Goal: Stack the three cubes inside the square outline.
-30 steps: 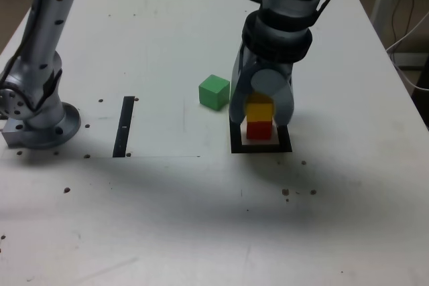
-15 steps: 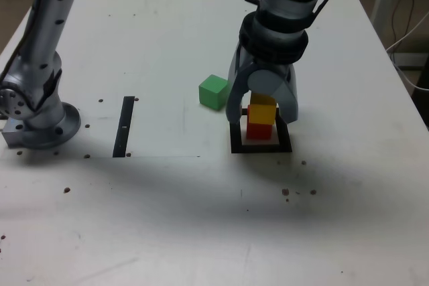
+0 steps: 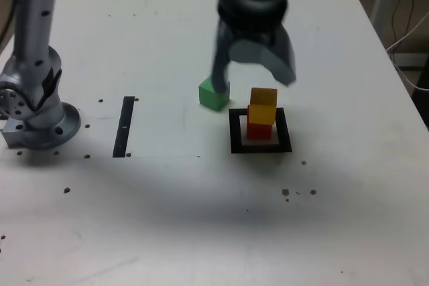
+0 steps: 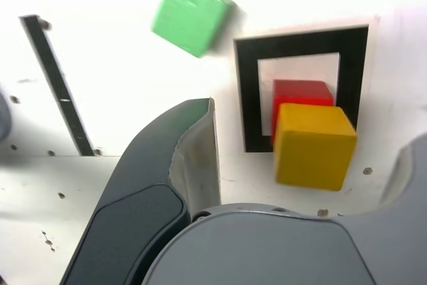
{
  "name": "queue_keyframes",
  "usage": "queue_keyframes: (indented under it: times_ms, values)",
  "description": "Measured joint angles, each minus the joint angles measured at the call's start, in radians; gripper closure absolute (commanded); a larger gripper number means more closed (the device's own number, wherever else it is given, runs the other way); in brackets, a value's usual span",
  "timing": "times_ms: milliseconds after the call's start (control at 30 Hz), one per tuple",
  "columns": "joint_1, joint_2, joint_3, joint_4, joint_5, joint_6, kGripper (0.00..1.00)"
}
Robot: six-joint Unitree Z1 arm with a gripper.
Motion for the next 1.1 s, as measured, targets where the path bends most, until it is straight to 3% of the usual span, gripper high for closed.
queue_keyframes:
  times_ms: [267, 500, 733, 900, 1100]
  values:
    - [0.070, -0.078, 0.142, -0.004, 0.010, -0.001, 0.00]
    - [0.132, -0.089, 0.224, -0.046, 0.025, 0.044, 0.00]
    - [0.161, -0.053, 0.266, -0.115, 0.029, 0.173, 0.00]
    - [0.173, -0.031, 0.285, -0.122, 0.029, 0.284, 0.00]
    - [0.181, -0.024, 0.298, -0.126, 0.056, 0.467, 0.01]
